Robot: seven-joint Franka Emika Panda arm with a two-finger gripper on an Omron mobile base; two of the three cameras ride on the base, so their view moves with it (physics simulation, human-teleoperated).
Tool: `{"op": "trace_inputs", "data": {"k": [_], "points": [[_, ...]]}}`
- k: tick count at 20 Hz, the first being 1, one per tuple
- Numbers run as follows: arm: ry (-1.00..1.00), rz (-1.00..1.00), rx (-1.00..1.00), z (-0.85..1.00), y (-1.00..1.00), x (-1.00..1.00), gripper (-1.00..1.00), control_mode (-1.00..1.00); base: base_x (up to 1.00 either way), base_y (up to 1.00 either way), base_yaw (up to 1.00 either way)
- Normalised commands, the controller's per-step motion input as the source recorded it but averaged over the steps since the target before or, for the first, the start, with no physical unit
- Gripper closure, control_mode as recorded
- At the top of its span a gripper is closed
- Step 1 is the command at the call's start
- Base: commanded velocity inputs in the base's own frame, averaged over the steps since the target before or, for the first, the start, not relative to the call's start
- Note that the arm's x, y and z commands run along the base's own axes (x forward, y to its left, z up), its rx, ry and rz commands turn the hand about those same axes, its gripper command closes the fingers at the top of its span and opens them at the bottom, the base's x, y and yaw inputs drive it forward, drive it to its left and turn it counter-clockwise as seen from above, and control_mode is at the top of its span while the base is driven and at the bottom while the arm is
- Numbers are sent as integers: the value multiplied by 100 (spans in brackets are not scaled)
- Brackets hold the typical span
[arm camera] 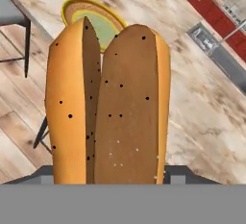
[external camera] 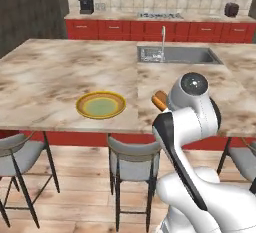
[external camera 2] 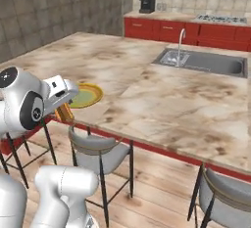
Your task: Move the hot dog bun to the plate on the dining table and place the condiment next to that plate. Then navigate to the fridge and take the sausage and place it on the plate as well.
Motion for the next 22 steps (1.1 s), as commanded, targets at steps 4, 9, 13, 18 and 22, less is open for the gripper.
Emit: {"op": "trace_inputs", "data": {"k": [4, 9, 13, 18, 22], "points": [[0, 0, 0, 0, 0, 0, 100, 100, 98, 100, -41], [0, 0, 0, 0, 0, 0, 100, 100, 87, 99, -42], [0, 0, 0, 0, 0, 0, 100, 100, 81, 88, -40], [5, -9, 0, -7, 33, 40, 100, -100, 54, 39, -19], [22, -1, 4, -38, 59, 100, 100, -100, 0, 0, 0]]}}
